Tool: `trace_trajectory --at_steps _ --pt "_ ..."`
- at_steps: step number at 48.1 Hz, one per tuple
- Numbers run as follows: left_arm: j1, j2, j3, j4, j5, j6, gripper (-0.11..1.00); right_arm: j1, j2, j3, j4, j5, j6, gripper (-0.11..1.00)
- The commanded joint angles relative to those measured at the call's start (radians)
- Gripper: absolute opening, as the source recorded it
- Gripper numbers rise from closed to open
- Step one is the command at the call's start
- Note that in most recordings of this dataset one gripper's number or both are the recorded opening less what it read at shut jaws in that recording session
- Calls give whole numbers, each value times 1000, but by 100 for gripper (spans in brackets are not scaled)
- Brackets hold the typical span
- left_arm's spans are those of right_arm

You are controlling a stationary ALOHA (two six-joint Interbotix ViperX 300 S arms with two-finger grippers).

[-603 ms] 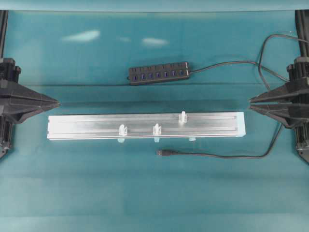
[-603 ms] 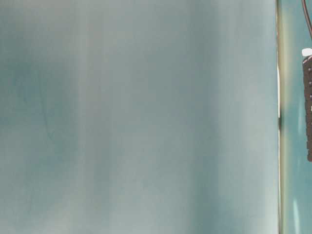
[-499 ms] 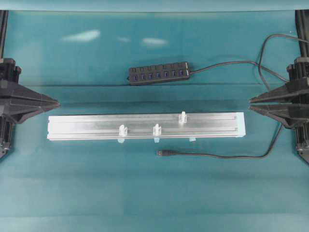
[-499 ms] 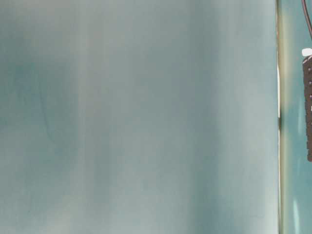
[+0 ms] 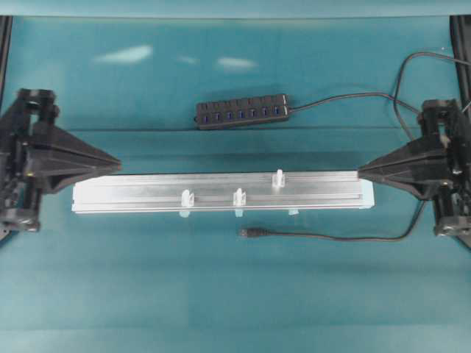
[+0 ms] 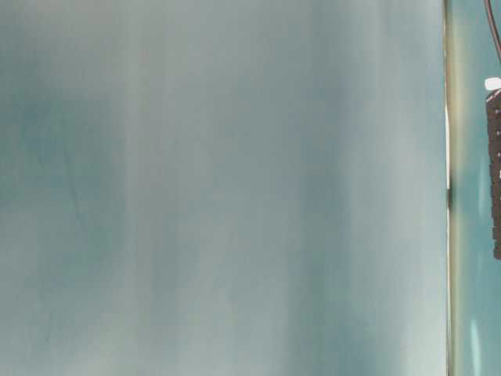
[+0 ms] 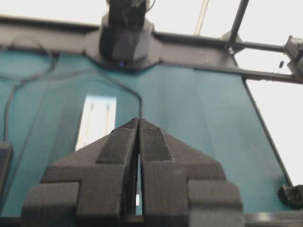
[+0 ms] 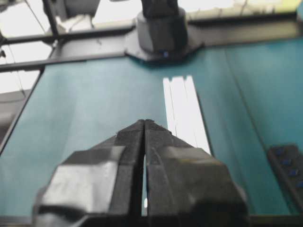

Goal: Pass the USB cable through three rings with both arms.
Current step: 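Move the right gripper toward the black USB cable plug near the rail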

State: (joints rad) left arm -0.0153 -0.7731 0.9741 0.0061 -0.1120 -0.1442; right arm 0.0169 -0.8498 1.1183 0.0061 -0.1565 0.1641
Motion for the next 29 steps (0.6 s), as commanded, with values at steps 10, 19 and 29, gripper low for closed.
trace_trajectory --at_steps 10,19,29 --pt "3 60 -74 3 26 -5 2 -34 72 -60 2 28 89 -7" --pt "0 94 -81 3 38 -8 2 -34 123 -98 -2 89 86 6" --pt "5 100 -83 3 38 -11 2 -34 170 -132 -6 167 86 56"
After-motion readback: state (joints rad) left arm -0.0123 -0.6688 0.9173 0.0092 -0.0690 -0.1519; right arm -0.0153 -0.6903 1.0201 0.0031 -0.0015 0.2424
